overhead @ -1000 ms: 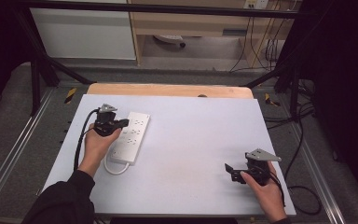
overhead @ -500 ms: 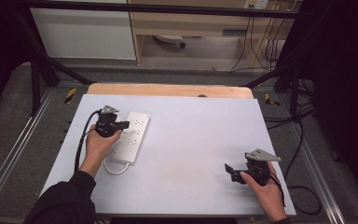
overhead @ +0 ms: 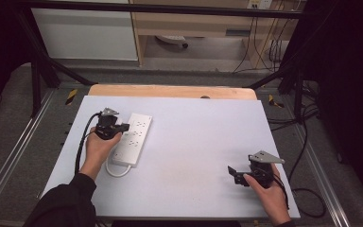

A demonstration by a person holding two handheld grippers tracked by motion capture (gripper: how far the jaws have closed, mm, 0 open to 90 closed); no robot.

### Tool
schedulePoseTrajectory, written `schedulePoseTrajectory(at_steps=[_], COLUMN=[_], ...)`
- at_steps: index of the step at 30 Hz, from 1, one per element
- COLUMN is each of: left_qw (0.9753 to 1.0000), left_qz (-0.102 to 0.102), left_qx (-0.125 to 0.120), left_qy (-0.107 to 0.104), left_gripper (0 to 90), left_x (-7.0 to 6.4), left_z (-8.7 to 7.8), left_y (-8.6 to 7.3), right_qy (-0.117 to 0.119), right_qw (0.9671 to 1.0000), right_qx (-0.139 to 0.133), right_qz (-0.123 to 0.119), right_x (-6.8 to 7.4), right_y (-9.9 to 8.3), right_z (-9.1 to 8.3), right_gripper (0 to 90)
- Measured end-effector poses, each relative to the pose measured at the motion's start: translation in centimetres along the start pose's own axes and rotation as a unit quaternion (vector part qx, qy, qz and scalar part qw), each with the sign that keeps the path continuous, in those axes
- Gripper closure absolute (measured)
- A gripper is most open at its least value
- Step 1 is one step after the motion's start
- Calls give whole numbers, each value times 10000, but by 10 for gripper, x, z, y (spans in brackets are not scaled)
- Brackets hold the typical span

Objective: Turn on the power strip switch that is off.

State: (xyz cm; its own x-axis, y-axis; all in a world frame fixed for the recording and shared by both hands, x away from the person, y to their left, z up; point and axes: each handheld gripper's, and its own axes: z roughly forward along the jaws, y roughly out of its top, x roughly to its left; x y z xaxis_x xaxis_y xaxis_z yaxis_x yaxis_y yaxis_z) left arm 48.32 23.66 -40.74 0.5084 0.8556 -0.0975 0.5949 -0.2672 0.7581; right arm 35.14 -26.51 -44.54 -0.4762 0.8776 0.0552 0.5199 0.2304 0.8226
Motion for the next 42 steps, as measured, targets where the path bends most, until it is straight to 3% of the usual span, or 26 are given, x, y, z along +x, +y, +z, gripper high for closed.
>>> schedulePoseTrajectory(at_steps=[42], left_qw=[9998], left_qz=[128], left_qx=[4], left_qy=[178], left_gripper=[900], left_x=[1], left_z=[10], left_y=[-13], right_qy=[12], right_qw=[10000], right_qx=[15], right_qz=[-29], right_x=[1], right_y=[0], right_z=[1], right_gripper=[39])
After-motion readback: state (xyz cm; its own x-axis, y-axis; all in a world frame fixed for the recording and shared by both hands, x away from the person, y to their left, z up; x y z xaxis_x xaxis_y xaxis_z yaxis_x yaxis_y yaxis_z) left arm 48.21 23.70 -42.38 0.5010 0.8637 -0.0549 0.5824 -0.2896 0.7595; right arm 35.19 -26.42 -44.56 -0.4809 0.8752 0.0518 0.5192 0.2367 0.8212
